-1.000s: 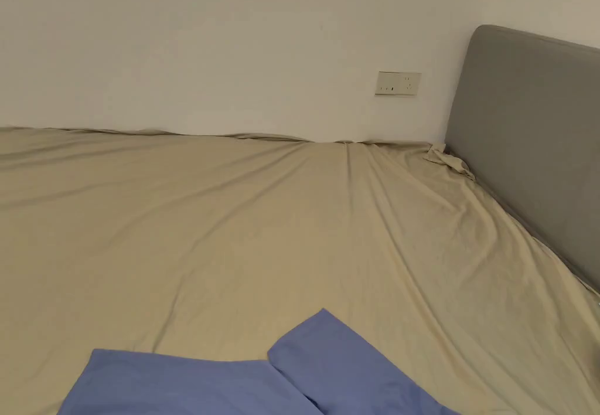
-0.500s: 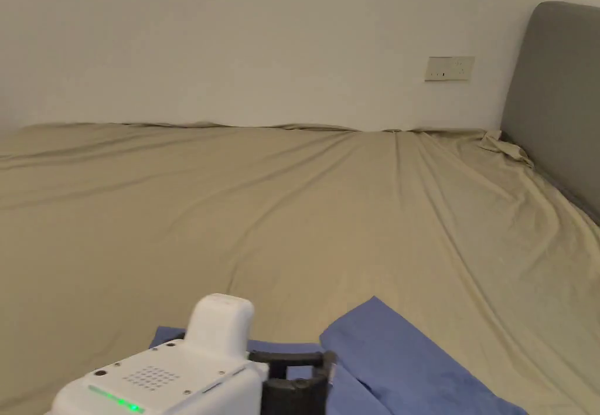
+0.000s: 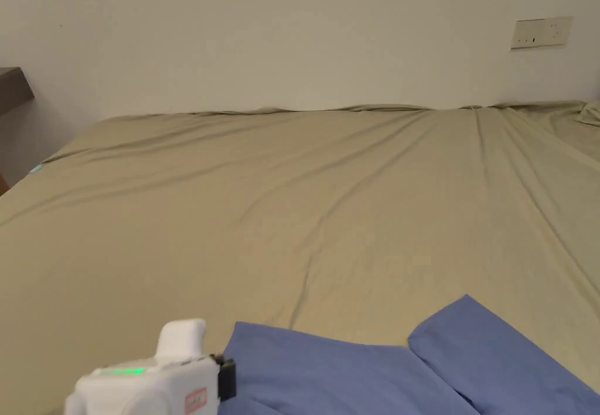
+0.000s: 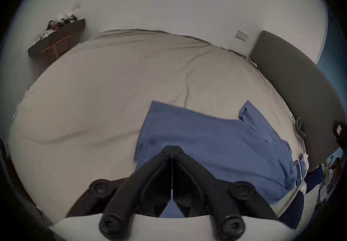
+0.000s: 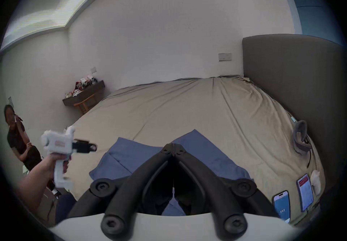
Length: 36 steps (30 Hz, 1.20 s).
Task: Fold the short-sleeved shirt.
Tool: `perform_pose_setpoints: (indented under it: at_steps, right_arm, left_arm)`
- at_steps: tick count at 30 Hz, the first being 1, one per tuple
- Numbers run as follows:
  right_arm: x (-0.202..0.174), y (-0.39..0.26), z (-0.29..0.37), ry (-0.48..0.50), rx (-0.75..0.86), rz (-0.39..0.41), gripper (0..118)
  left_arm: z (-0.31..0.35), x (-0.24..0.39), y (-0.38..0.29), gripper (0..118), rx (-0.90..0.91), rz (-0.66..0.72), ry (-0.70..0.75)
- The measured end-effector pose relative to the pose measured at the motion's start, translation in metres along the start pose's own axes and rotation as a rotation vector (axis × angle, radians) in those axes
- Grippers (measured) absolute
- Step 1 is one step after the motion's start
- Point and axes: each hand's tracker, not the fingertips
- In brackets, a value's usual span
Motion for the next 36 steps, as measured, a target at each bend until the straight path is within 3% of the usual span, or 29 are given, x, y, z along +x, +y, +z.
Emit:
perform_pose_setpoints:
  at_steps: [1, 2, 3, 6, 9, 10, 14, 15, 16, 17, 18, 21, 22, 23, 24, 25, 27, 32, 33, 34, 35, 36]
  right_arm:
    - [0.003, -0.001, -0.002, -0.009, -0.01, 0.002, 2]
    - [0.005, -0.002, -0.005, -0.021, -0.018, 0.003, 2]
    - [0.007, -0.002, -0.008, -0.035, -0.026, 0.004, 2]
    - [0.017, -0.004, -0.011, -0.066, -0.04, -0.003, 2]
    - [0.027, -0.009, -0.014, -0.109, -0.063, -0.008, 2]
    - [0.031, -0.011, -0.016, -0.117, -0.074, -0.008, 2]
    - [0.055, -0.023, -0.02, -0.2, -0.126, -0.012, 2]
    - [0.061, -0.027, -0.02, -0.222, -0.141, -0.01, 2]
    - [0.07, -0.031, -0.019, -0.245, -0.169, -0.008, 2]
    - [0.074, -0.034, -0.018, -0.259, -0.195, -0.009, 2]
    - [0.084, -0.04, -0.018, -0.283, -0.227, -0.014, 2]
    - [0.118, -0.066, -0.022, -0.315, -0.369, -0.068, 4]
    - [0.128, -0.076, -0.025, -0.296, -0.441, -0.096, 21]
    - [0.136, -0.084, -0.029, -0.281, -0.521, -0.118, 79]
    - [0.143, -0.097, -0.035, -0.298, -0.599, -0.114, 118]
    - [0.146, -0.108, -0.034, -0.297, -0.66, -0.127, 118]
    - [0.144, -0.118, -0.038, -0.304, -0.633, -0.136, 114]
    - [0.13, -0.158, -0.054, -0.344, -0.754, -0.3, 110]
    - [0.134, -0.163, -0.061, -0.357, -0.771, -0.339, 99]
    - [0.133, -0.168, -0.066, -0.354, -0.764, -0.37, 94]
    - [0.125, -0.166, -0.067, -0.399, -0.75, -0.314, 86]
    - [0.118, -0.158, -0.067, -0.372, -0.743, -0.244, 59]
  left_arm:
    - [-0.026, -0.003, 0.01, 13, -0.017, -0.002, -0.016]
    - [-0.05, -0.004, 0.016, 81, -0.022, -0.013, -0.001]
    - [-0.075, -0.004, 0.021, 118, -0.051, -0.065, 0.072]
    - [-0.122, -0.011, 0.008, 116, -0.125, -0.138, 0.18]
    - [-0.153, -0.02, -0.016, 116, -0.122, -0.126, 0.257]
    - [-0.155, -0.015, 0.022, 116, -0.143, -0.115, 0.256]
    - [-0.144, -0.015, 0.027, 113, -0.155, -0.057, 0.23]
    - [-0.135, -0.009, 0.027, 101, -0.14, -0.088, 0.201]
    - [-0.125, -0.002, 0.029, 78, -0.093, -0.147, 0.206]
    - [-0.12, 0.002, 0.029, 23, -0.087, -0.194, 0.212]
    - [-0.096, 0.026, 0.023, 1, -0.1, -0.194, 0.123]
    - [-0.058, 0.032, 0.027, 1, -0.073, -0.004, -0.045]
    - [-0.061, 0.014, 0.04, 1, -0.052, 0.032, -0.079]
    - [-0.05, 0.016, 0.041, 1, -0.071, 0.083, -0.128]
    - [-0.036, 0.016, 0.047, 1, -0.038, 0.077, -0.134]
    - [-0.022, 0.017, 0.052, 1, -0.008, 0.07, -0.142]
    - [-0.004, 0.02, 0.056, 1, 0.04, 0.063, -0.172]
    - [0.033, 0.023, 0.061, 1, 0.086, 0.055, -0.204]
    - [0.037, 0.022, 0.063, 1, 0.092, 0.04, -0.197]
    - [0.042, 0.025, 0.058, 1, 0.093, 0.036, -0.196]
    - [0.045, 0.023, 0.059, 1, 0.094, 0.037, -0.199]
    - [0.047, 0.019, 0.06, 1, 0.094, 0.049, -0.21]
